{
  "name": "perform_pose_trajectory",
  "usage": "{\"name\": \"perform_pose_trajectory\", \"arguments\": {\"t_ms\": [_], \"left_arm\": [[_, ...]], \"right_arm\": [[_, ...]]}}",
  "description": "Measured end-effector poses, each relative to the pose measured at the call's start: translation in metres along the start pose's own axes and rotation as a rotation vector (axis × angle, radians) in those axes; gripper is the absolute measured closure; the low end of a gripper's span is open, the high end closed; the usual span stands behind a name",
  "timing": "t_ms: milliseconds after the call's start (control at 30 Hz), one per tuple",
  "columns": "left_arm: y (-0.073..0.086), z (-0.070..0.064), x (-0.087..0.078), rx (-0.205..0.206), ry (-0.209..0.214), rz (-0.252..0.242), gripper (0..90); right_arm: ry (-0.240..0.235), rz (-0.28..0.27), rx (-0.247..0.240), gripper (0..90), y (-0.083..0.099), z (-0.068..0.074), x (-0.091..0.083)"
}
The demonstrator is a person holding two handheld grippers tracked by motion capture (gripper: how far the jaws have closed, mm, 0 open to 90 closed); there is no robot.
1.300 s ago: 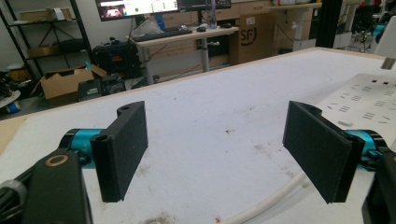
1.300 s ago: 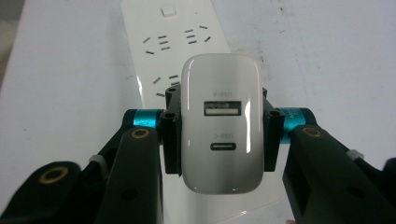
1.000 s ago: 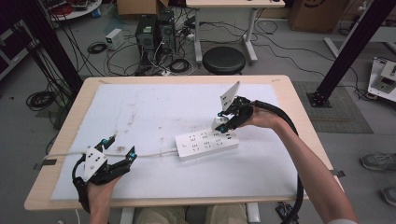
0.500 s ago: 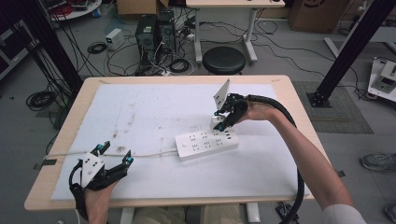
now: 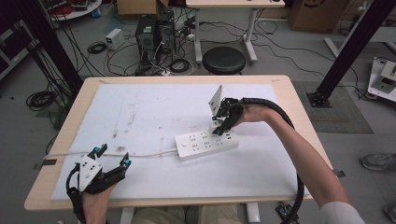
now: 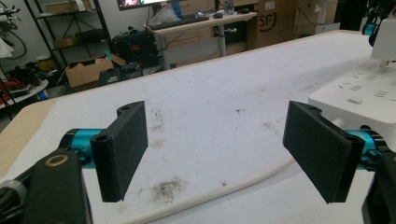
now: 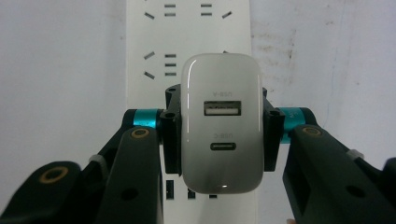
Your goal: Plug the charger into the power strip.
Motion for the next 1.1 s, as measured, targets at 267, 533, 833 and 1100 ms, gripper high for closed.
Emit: {"name": "perform_pose_trajectory", "arguments": {"t_ms": [267, 533, 833, 1100], "left_arm": [[0.002, 0.0, -0.001, -0.005, -0.002, -0.001, 22.2], [0.002, -0.001, -0.003, -0.003, 0.001, 0.004, 22.2], [0.003, 0.001, -0.008, -0.003, -0.005, 0.016, 22.4], [0.004, -0.002, -0.008, 0.003, 0.009, 0.03, 22.4]], "right_arm": [[-0.001, 0.026, 0.0, 63.0, 0.004, -0.002, 0.004], [-0.004, 0.002, 0.0, 63.2, 0.004, -0.002, 0.006], [-0.01, 0.013, 0.002, 63.4, 0.008, -0.004, 0.013], [0.002, 0.005, -0.008, 63.7, 0.01, -0.002, 0.013]]}}
Point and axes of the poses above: each handheld gripper's, and its own axes: x roughly forward along the jaws, y roughly out of its underside, z roughly to its left, the point moved 3 cm from there along x, roughly forward along the jaws, and after that the axes turned 14 degrees about x, right-handed, at the moved point
